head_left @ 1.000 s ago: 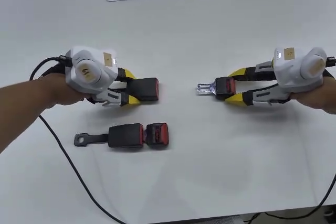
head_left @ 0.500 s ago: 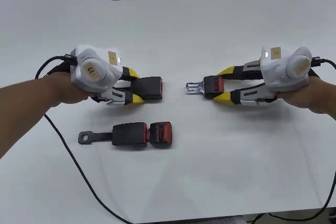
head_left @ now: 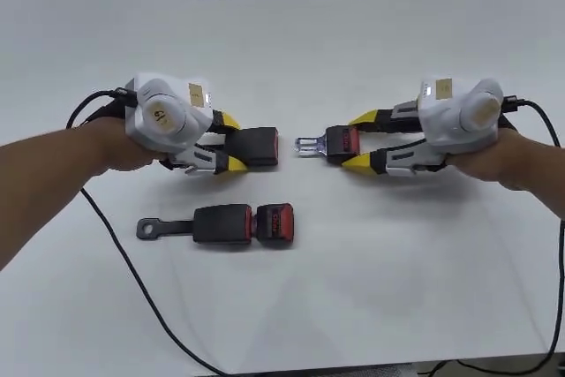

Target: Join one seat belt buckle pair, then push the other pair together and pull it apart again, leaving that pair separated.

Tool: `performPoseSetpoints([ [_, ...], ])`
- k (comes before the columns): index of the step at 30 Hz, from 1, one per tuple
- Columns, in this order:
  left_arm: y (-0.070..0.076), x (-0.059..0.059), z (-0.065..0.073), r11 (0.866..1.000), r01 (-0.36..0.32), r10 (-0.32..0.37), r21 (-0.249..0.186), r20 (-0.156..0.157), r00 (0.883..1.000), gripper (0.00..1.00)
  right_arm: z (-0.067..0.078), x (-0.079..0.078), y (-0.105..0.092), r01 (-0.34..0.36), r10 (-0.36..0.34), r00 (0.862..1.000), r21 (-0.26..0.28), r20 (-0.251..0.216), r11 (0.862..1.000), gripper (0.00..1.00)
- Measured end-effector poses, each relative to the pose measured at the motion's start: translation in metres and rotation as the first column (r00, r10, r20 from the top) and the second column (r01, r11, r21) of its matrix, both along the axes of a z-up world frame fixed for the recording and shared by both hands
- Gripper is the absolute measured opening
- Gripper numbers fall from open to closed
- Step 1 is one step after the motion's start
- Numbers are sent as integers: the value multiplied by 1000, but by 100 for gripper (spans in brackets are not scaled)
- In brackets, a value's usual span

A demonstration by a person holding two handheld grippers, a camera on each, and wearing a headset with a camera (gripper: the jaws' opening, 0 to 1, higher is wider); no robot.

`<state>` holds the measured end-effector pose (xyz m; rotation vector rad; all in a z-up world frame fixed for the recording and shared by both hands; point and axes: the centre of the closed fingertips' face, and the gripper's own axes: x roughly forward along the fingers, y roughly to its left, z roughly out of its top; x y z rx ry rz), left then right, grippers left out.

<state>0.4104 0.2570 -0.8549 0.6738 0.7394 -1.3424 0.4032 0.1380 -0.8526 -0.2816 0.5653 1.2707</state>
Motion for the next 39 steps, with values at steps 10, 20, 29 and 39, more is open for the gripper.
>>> performPoseSetpoints([
  [10,0,0,-1,1000,-6,6,-3,-3,1000,34,-1,1,22,-19,19,1000,14,5,1000,35],
  [20,-1,0,-1,1000,-7,7,-9,-1,1000,34,-1,5,35,-20,20,1000,9,7,1000,35],
  [29,-2,0,-2,1000,18,-18,11,3,1000,34,-2,5,39,-10,10,1000,-2,3,1000,35],
  [39,-3,-1,-1,998,42,-42,36,0,999,33,1,3,59,18,-18,1000,13,-7,1000,34],
])
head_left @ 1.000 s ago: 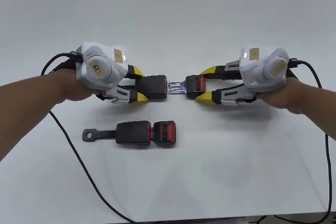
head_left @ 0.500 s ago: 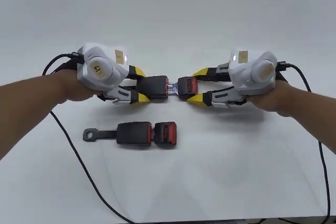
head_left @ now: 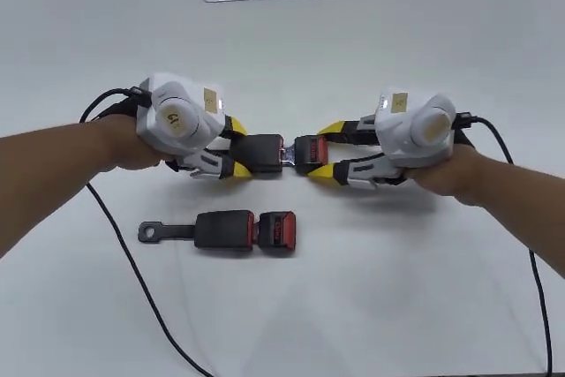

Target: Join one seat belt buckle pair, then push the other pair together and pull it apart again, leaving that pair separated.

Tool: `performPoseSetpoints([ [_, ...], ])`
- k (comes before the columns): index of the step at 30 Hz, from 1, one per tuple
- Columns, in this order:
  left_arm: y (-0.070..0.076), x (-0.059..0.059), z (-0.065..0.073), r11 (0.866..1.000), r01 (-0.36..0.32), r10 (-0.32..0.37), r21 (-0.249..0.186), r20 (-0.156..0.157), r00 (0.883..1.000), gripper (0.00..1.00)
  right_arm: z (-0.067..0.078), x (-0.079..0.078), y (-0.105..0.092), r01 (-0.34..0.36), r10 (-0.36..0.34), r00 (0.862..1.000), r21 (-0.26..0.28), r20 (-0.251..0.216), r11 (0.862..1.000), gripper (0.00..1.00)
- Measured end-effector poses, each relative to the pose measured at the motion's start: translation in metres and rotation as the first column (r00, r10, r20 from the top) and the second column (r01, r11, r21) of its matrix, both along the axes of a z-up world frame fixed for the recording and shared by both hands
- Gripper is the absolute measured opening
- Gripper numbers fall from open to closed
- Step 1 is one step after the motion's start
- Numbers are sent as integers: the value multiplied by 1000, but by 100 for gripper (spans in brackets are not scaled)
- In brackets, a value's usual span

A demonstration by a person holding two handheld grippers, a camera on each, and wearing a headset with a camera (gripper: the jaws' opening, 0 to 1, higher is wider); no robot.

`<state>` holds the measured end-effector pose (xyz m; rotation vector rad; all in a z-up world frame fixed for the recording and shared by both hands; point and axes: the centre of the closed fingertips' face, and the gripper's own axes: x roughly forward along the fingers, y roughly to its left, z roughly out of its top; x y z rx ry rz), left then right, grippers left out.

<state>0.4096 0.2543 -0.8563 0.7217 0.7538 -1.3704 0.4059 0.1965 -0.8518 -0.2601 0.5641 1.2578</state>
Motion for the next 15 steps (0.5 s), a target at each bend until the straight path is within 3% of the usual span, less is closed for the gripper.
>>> performPoseSetpoints([
  [8,0,1,1,1000,-12,12,-2,-3,1000,33,1,2,2,73,-73,997,-10,0,997,35],
  [15,0,1,0,1000,-15,15,6,-5,1000,33,-2,6,-3,90,-90,996,-15,-4,996,35],
])
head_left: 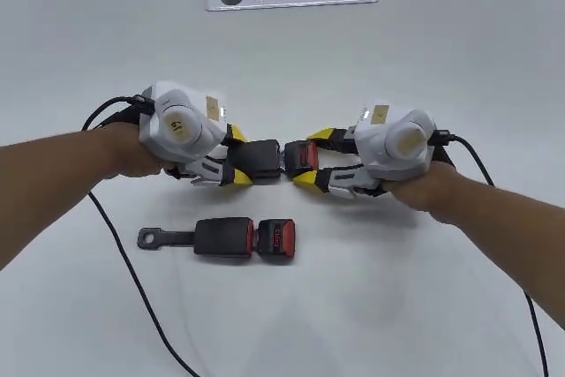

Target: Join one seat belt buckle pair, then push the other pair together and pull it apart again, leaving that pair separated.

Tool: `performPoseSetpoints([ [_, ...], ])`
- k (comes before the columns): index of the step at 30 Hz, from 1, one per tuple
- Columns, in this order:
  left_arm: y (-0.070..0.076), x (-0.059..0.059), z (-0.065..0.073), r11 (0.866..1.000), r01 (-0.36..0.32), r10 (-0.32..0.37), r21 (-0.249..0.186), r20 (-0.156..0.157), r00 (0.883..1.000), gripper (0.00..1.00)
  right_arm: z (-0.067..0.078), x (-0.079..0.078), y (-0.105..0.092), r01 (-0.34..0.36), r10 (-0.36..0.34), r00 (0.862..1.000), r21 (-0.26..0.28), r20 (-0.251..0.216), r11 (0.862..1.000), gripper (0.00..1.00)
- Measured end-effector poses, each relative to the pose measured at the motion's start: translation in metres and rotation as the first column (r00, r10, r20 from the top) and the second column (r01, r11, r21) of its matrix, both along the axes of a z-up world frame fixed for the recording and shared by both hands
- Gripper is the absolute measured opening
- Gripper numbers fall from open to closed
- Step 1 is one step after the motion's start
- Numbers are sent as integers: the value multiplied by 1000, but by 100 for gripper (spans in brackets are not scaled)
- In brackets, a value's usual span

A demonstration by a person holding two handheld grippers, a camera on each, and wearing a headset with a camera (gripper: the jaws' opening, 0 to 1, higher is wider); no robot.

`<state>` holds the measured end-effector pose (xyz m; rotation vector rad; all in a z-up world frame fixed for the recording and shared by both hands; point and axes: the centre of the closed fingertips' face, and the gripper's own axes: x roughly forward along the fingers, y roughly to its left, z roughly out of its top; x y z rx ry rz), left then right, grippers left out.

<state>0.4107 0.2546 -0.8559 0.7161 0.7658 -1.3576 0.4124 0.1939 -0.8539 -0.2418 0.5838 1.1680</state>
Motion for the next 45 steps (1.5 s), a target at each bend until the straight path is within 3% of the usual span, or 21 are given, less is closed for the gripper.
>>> performPoseSetpoints([
  [45,0,0,0,1000,7,-7,-1,1,1000,34,-4,3,4,55,-55,998,-15,23,998,37],
])
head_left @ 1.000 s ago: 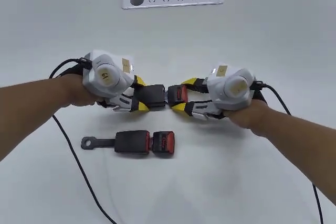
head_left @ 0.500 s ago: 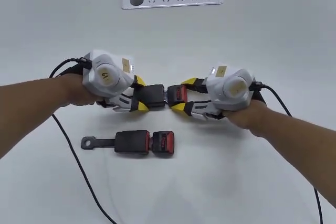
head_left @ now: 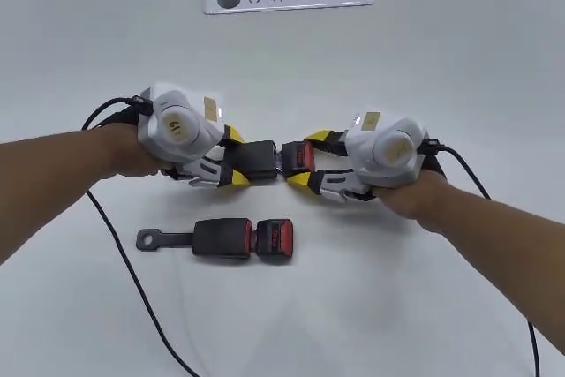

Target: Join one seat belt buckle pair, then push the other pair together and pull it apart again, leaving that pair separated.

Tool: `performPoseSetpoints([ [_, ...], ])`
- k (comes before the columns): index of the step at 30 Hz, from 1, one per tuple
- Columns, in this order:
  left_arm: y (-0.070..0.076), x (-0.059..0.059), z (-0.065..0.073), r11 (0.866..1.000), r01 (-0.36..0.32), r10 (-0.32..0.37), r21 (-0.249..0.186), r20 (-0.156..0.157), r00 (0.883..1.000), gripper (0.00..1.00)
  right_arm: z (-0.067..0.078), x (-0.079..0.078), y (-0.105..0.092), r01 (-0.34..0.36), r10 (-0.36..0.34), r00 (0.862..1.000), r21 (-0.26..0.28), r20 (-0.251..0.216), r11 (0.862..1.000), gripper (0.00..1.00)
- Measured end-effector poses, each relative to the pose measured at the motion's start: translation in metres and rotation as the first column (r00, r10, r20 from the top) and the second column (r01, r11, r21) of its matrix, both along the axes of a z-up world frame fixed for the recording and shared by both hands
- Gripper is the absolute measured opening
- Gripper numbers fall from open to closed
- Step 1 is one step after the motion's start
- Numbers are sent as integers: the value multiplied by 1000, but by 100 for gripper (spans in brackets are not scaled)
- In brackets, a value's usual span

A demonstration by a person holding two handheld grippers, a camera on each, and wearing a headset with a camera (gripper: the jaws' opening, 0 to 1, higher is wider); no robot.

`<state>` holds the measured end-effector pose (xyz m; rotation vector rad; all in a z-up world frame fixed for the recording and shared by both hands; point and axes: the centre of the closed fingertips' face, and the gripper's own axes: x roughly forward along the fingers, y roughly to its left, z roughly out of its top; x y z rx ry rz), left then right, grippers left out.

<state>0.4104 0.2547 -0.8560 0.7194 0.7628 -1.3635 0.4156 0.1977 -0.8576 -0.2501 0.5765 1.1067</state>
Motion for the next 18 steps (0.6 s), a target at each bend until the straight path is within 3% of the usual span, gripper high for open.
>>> performPoseSetpoints([
  [18,1,-1,1,1000,11,-11,-20,4,1000,34,0,0,1,-7,7,1000,-9,23,1000,37],
])
